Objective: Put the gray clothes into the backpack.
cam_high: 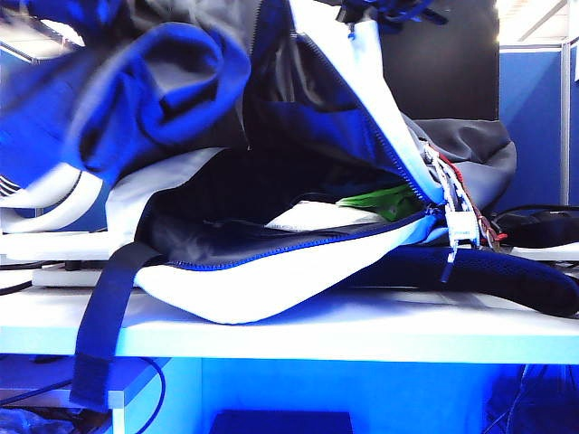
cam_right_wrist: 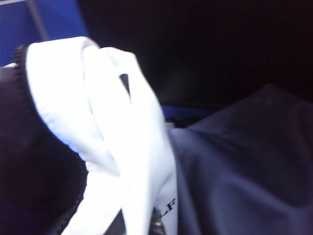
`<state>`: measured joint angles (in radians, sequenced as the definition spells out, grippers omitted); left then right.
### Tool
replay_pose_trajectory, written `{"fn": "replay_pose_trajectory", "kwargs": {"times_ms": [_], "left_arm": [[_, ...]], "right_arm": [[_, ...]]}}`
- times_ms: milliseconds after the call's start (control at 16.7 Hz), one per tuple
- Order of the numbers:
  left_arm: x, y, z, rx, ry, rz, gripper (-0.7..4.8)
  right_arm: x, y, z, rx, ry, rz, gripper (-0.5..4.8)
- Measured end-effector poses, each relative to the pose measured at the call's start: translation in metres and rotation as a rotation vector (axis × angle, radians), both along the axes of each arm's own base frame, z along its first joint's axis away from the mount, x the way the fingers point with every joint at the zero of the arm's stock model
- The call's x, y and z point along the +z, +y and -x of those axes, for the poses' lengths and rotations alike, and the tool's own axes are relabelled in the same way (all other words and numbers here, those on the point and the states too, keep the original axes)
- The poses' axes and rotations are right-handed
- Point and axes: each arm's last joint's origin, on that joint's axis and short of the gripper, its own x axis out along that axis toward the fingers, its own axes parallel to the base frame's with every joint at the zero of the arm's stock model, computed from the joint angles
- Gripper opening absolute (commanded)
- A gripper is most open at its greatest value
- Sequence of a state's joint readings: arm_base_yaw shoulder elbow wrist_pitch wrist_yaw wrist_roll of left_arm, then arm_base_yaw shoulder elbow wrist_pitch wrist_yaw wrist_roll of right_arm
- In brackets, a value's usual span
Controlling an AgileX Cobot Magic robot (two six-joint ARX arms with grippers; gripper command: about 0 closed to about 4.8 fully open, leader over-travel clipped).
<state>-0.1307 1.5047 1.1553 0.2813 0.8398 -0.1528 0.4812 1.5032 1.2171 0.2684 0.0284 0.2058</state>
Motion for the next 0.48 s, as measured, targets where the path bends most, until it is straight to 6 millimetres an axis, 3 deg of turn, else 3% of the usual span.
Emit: {"fn": "replay_pose_trajectory", "kwargs": {"times_ms": [120,300,360,480], "left_arm": [[0.003,0.003,0.020,-0.023,0.049,-0.095,-0.06],[-0.016,-0.003,0.034,-0.103,0.220,-0.173,-0.06],[-0.023,-0.010,0.036,-0.132,0.231,-0.193,-0.06],[-0.035,-0.043,0.035,-0.225,0.227,-0.214,-0.06]], "right_arm": [[0.000,-0.002,-0.001,-0.011,-0.002,-0.001,-0.06],[0.002,-0.001,-0.001,-0.007,-0.012,-0.025,-0.06],[0.002,-0.001,-0.001,0.004,-0.010,-0.047,-0.06],[0.004,0.001,0.000,0.083,-0.001,-0.090,-0.06]]}}
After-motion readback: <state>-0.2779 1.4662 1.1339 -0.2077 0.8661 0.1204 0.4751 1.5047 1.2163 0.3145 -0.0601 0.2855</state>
